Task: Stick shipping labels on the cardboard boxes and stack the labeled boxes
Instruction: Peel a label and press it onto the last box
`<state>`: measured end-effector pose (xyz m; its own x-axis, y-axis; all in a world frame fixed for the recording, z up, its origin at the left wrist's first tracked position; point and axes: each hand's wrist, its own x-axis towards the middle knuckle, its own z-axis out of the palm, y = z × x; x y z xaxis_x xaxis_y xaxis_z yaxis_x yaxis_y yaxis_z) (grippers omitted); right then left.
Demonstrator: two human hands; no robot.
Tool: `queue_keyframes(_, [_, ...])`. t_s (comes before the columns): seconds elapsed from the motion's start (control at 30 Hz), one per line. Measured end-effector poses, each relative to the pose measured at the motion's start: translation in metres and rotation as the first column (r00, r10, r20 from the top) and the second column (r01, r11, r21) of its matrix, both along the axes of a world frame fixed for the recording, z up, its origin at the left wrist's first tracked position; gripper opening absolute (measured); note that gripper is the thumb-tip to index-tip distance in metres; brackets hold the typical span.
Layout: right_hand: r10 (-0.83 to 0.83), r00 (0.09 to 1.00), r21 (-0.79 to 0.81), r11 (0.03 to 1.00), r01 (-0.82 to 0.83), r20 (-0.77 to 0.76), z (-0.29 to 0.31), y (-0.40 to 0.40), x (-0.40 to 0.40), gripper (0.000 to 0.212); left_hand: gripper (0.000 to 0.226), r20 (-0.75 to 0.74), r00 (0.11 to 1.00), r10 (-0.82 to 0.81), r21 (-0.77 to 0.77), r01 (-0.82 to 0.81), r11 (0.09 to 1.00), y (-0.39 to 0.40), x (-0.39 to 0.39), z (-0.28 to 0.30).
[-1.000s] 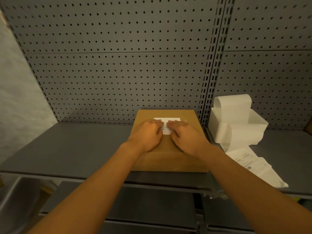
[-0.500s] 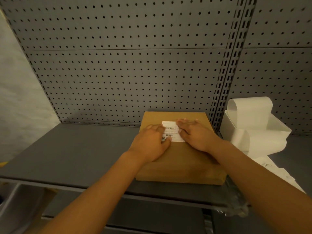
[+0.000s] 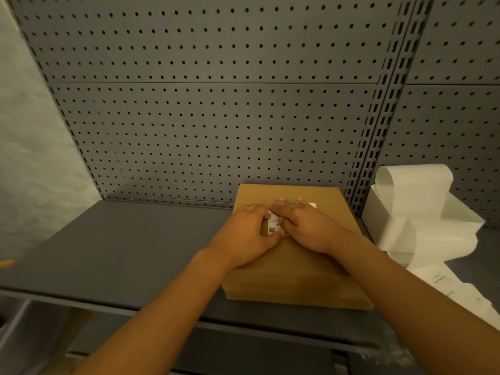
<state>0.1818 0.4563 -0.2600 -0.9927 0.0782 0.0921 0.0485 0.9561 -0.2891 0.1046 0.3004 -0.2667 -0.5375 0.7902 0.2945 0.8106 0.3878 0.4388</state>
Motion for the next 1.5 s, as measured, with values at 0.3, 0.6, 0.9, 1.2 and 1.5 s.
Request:
queue_keyframes(0.3, [-0.143, 0.990, 0.048, 0.989, 0.143, -0.018, 0.006, 0.002, -0.007, 0.045, 0.042, -0.020, 1.000, -0.006, -0.065, 0.005, 0.998, 0.003, -0.005, 0.002])
queue_keyframes(0.6, [-0.188, 0.982, 0.035, 0.982, 0.187, 0.035, 0.000, -0.001, 0.023, 0.052, 0.052, -0.157, 0.987, -0.039, -0.218, 0.004, 0.976, 0.028, -0.001, 0.001])
queue_keyframes(0.9, [-0.354, 0.935, 0.091, 0.932, 0.350, 0.023, 0.003, 0.010, 0.030, 0.063, 0.060, -0.208, 0.978, -0.005, -0.305, -0.060, 0.950, 0.028, -0.002, 0.004])
queue_keyframes(1.2, [-0.401, 0.915, 0.066, 0.915, 0.398, 0.043, 0.002, 0.013, 0.032, 0.067, 0.070, -0.159, 0.987, 0.037, -0.404, -0.099, 0.909, 0.024, -0.007, 0.006])
queue_keyframes(1.5, [-0.179, 0.984, 0.049, 0.983, 0.179, -0.005, -0.003, -0.021, 0.061, 0.050, 0.050, -0.173, 0.981, -0.083, -0.241, 0.040, 0.970, 0.001, 0.030, -0.001])
